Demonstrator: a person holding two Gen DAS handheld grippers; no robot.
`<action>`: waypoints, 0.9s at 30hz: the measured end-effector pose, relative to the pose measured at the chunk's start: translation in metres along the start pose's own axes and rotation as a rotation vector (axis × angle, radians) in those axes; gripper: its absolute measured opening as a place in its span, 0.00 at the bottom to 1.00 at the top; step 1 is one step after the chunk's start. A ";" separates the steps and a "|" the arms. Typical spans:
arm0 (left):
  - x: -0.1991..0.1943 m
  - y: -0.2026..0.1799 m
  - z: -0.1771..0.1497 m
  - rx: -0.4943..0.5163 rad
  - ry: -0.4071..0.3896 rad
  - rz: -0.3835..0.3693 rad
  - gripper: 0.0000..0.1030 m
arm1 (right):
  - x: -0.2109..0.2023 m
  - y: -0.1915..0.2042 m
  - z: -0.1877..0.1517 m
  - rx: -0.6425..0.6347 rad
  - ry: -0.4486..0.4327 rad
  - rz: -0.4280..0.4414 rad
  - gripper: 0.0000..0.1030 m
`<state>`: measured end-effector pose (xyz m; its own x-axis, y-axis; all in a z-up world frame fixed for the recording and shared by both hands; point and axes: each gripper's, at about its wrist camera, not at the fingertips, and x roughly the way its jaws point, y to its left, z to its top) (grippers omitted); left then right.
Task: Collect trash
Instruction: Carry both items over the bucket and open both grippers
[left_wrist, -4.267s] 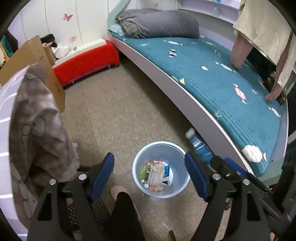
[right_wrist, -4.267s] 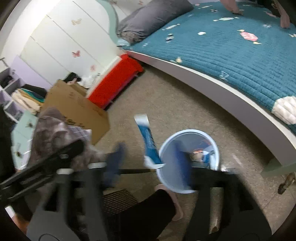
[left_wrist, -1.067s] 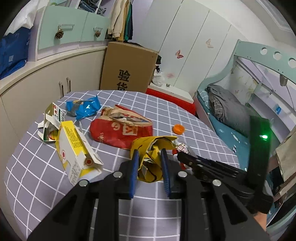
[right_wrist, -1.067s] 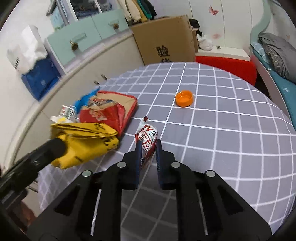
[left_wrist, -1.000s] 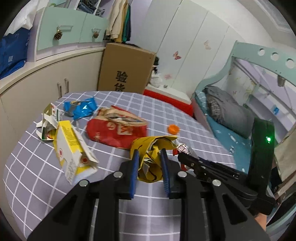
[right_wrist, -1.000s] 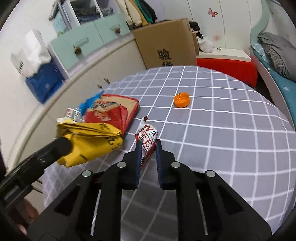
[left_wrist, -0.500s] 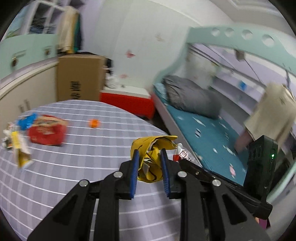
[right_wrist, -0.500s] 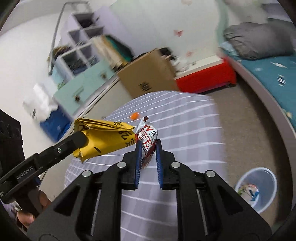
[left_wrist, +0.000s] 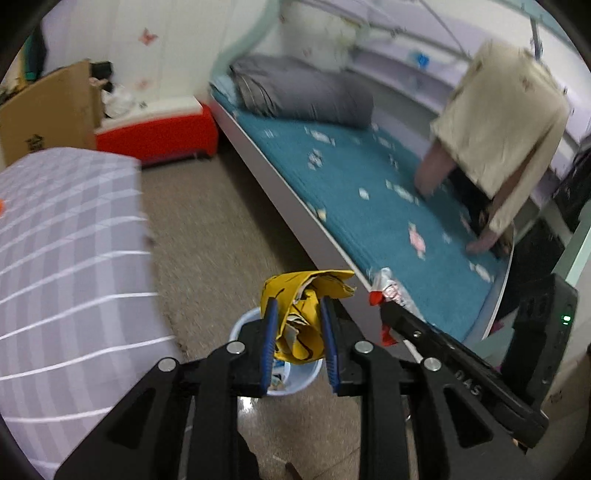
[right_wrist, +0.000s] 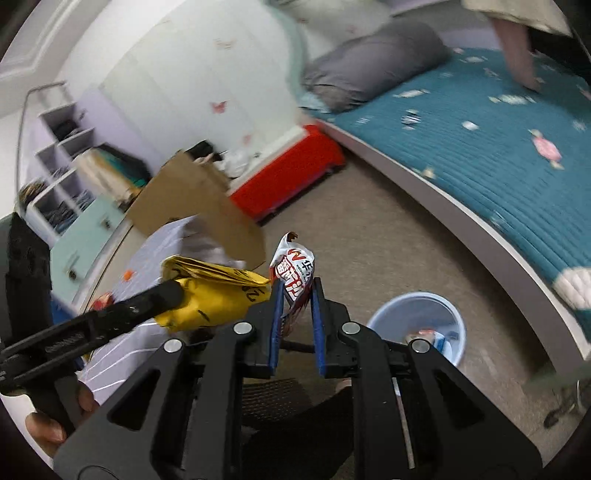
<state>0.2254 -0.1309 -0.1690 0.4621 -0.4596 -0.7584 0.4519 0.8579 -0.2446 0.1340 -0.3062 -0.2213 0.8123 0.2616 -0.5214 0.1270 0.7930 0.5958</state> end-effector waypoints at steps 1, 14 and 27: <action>0.014 -0.005 0.001 0.008 0.023 0.000 0.22 | 0.003 -0.011 -0.001 0.015 0.002 -0.021 0.15; 0.123 0.008 0.001 -0.100 0.203 0.029 0.77 | 0.031 -0.075 -0.013 0.096 0.044 -0.132 0.15; 0.114 0.012 -0.002 -0.048 0.179 0.150 0.77 | 0.047 -0.066 -0.017 0.087 0.069 -0.110 0.15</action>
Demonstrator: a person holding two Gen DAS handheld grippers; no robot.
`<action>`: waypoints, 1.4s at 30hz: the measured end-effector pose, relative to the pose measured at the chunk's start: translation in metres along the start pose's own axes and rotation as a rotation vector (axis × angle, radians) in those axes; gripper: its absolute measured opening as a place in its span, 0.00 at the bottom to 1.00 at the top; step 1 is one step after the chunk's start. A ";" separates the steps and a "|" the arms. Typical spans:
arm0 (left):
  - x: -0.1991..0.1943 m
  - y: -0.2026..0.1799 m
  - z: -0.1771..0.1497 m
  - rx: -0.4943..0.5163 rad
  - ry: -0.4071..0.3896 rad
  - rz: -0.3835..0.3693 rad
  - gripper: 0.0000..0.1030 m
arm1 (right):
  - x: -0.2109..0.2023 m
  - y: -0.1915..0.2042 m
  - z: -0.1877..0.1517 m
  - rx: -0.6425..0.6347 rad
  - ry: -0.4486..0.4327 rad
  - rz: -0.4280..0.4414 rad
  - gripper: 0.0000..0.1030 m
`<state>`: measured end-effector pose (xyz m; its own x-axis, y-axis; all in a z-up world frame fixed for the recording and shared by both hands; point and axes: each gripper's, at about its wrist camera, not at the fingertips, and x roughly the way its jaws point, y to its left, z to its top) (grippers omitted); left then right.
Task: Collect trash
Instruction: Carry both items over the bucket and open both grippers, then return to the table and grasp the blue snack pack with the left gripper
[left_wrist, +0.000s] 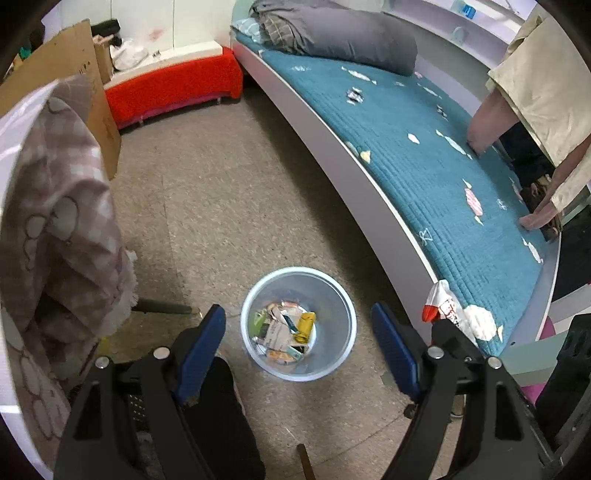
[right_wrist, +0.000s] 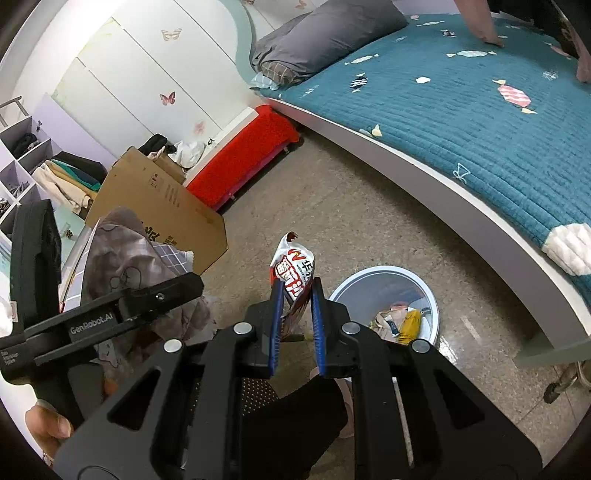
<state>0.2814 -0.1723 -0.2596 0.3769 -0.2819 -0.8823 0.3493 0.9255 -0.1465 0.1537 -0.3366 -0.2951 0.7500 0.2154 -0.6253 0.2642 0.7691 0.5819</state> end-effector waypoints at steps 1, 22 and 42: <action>-0.003 0.000 0.000 0.005 -0.015 0.013 0.77 | 0.001 0.000 0.001 0.000 -0.001 0.002 0.15; -0.023 -0.009 0.001 0.028 -0.072 0.038 0.78 | -0.007 0.004 0.007 0.026 -0.048 -0.043 0.67; -0.185 -0.004 -0.024 0.057 -0.360 -0.074 0.80 | -0.135 0.113 0.026 -0.139 -0.232 0.147 0.68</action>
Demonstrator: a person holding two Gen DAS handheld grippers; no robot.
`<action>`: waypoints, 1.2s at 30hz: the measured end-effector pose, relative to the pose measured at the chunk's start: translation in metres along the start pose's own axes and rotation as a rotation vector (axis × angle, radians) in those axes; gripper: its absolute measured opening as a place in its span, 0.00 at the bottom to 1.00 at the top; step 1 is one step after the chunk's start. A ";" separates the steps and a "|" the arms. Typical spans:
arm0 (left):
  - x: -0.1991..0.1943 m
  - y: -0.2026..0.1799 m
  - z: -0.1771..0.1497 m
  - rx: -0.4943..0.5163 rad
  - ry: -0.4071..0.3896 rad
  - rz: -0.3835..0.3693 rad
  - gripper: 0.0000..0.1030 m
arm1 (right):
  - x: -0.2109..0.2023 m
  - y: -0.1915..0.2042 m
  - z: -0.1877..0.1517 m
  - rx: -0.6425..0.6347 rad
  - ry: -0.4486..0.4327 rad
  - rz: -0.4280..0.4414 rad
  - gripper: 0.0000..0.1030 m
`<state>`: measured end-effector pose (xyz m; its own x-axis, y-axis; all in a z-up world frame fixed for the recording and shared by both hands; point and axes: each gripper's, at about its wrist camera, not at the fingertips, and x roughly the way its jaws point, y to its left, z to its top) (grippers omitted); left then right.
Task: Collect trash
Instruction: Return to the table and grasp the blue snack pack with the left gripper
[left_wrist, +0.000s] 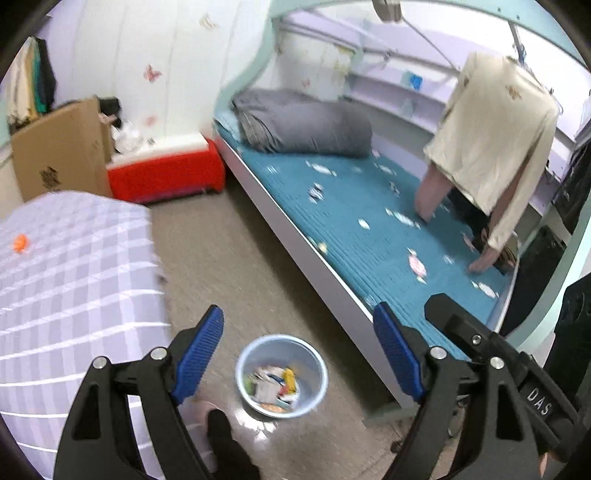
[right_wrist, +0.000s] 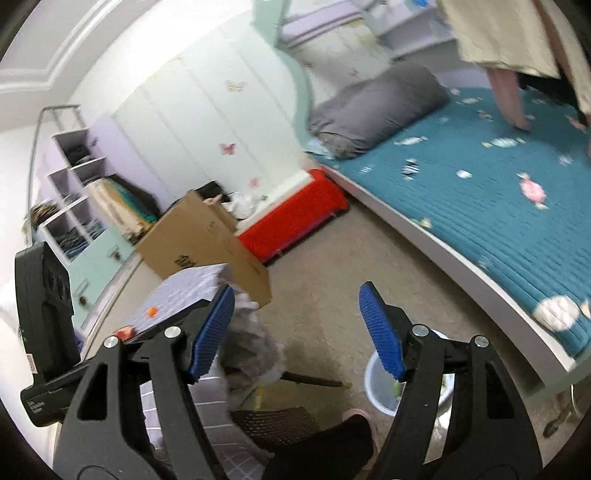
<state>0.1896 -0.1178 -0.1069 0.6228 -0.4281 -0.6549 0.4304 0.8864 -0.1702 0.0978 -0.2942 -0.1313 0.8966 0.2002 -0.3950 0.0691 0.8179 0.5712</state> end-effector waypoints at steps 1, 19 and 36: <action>-0.010 0.008 0.001 0.002 -0.018 0.022 0.81 | 0.002 0.010 -0.001 -0.020 0.004 0.009 0.68; -0.136 0.284 0.025 -0.174 -0.044 0.423 0.83 | 0.174 0.268 -0.046 -0.426 0.293 0.205 0.68; -0.138 0.540 0.022 -0.349 0.249 0.577 0.83 | 0.340 0.357 -0.096 -0.563 0.499 0.109 0.68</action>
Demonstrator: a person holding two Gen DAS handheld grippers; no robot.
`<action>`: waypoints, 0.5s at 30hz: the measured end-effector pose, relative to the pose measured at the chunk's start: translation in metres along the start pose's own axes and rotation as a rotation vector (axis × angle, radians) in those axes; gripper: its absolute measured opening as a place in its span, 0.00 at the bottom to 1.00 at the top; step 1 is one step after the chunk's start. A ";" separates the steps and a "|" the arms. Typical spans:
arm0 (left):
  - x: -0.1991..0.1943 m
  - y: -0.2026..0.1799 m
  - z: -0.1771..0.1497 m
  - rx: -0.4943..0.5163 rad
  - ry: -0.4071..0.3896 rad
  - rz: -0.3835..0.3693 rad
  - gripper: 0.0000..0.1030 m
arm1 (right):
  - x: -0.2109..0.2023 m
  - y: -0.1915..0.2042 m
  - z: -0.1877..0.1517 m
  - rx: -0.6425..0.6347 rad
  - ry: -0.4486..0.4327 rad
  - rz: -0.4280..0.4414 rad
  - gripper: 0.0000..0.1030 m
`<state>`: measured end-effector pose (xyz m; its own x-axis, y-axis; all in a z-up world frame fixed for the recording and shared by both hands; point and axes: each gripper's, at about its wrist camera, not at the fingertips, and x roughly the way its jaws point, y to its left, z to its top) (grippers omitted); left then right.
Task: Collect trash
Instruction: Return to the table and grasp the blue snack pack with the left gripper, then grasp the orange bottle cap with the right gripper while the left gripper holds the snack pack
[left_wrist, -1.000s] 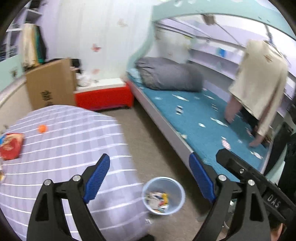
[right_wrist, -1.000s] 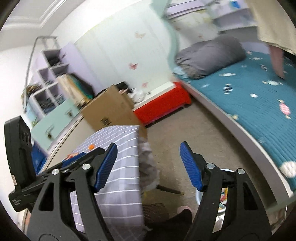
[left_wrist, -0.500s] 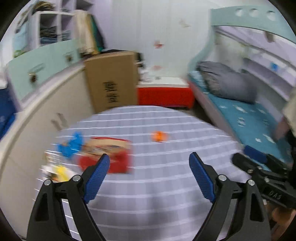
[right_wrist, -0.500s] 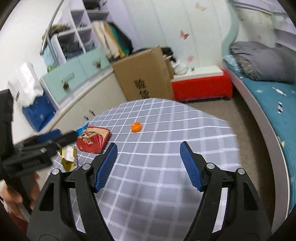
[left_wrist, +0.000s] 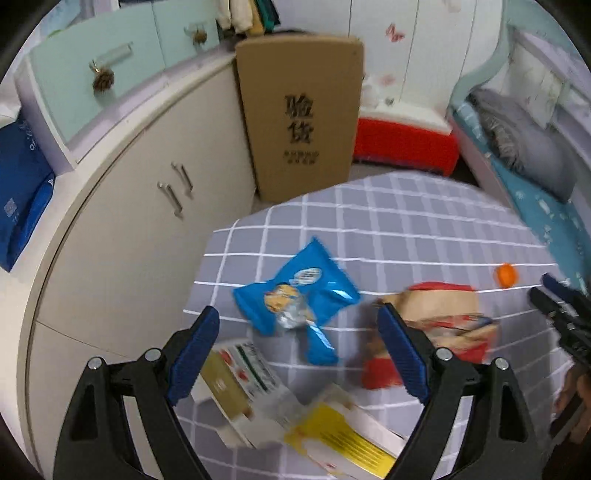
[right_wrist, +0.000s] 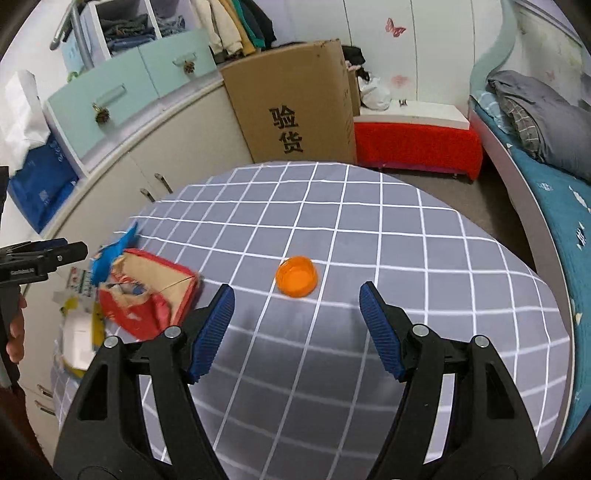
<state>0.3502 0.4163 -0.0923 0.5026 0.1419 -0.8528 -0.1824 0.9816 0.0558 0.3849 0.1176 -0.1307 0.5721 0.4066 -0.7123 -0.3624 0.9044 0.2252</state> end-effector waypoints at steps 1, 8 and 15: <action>0.008 0.001 0.003 0.007 0.019 0.015 0.83 | 0.005 -0.001 0.004 -0.002 0.005 -0.005 0.68; 0.048 -0.013 0.016 0.077 0.123 0.030 0.65 | 0.032 -0.002 0.016 -0.017 0.054 -0.020 0.68; 0.063 -0.022 0.016 0.100 0.139 0.055 0.21 | 0.047 0.004 0.021 -0.056 0.085 -0.049 0.65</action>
<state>0.3997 0.4057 -0.1389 0.3712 0.1834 -0.9102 -0.1175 0.9817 0.1499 0.4263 0.1430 -0.1496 0.5267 0.3474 -0.7758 -0.3771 0.9135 0.1530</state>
